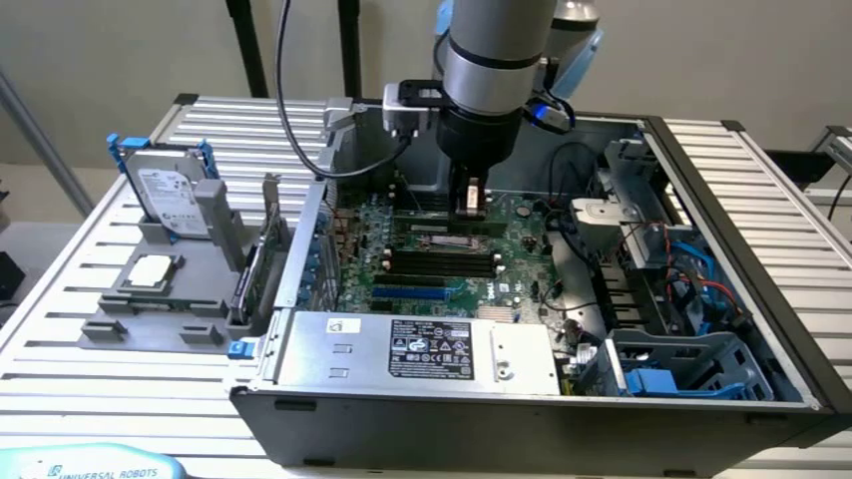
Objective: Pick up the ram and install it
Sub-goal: 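Insert the ram into the slot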
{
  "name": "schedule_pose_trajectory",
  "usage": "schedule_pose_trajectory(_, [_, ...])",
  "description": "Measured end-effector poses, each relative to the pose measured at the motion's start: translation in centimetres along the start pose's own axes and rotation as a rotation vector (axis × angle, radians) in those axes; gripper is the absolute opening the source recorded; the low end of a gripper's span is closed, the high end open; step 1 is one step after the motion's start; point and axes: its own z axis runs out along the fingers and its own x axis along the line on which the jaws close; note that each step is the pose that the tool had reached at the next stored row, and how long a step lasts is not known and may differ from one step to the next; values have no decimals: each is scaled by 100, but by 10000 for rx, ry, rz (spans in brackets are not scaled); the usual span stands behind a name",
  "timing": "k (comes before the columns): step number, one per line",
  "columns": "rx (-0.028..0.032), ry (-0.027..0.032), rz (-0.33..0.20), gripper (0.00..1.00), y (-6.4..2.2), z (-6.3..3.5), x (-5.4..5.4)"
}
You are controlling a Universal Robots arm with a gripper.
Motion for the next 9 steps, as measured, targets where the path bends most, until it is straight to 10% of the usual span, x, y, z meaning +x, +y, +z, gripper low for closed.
schedule_pose_trajectory(9, [94, 68, 10, 13, 2, 145, 21])
